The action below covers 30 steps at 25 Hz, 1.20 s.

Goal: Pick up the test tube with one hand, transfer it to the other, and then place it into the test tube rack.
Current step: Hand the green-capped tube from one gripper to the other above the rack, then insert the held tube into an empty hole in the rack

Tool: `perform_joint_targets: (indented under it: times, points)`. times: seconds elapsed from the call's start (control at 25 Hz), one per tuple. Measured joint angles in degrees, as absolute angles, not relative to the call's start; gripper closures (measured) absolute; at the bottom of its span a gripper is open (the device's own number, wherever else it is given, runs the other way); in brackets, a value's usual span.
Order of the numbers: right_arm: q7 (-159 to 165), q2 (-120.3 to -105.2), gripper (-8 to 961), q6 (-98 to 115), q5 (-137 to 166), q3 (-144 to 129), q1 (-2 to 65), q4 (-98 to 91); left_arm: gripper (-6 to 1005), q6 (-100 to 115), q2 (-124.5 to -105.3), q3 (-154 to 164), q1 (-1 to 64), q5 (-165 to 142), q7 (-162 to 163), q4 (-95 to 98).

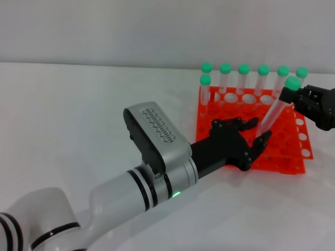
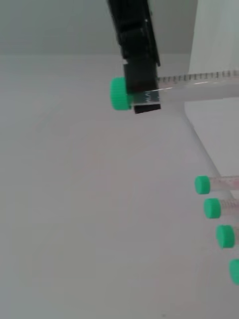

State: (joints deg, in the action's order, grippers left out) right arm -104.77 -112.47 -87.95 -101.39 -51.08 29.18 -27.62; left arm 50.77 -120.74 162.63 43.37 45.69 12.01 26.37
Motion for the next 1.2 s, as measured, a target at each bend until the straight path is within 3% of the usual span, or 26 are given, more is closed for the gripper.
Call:
perform_joint_targets:
  times: [0.04,0.36,0.52,0.68,0.96,1.2]
  points:
    - [-104.77,-112.47,743,-87.96,-101.39,-51.01,29.18,-27.62,807,50.77,-120.74,162.62,43.24,45.68,11.48,26.37]
    - [-105.63,-112.51,742,-87.31,-101.97,-49.63,29.07,-27.47,480,51.31,-120.76,162.23,41.71,46.15,8.05,26.42]
    - [-107.24,-112.68,739,-86.72,-102.05,-45.87,28.95,-27.15,332,54.4,-120.7,159.02,37.18,46.33,4.88,26.78]
    - [-108.63,-113.16,736,-85.96,-102.16,-43.75,29.33,-27.24,153,63.24,-120.25,153.83,28.27,46.44,4.05,26.35]
    - [-113.74,-115.15,731,-84.04,-103.41,-43.47,32.22,-26.91,112,75.58,-120.07,148.35,16.6,47.59,4.33,22.77]
    - [-118.1,-115.56,727,-80.18,-103.43,-44.08,36.79,-21.79,105,77.65,-120.06,148.13,13.49,52.94,4.34,20.33]
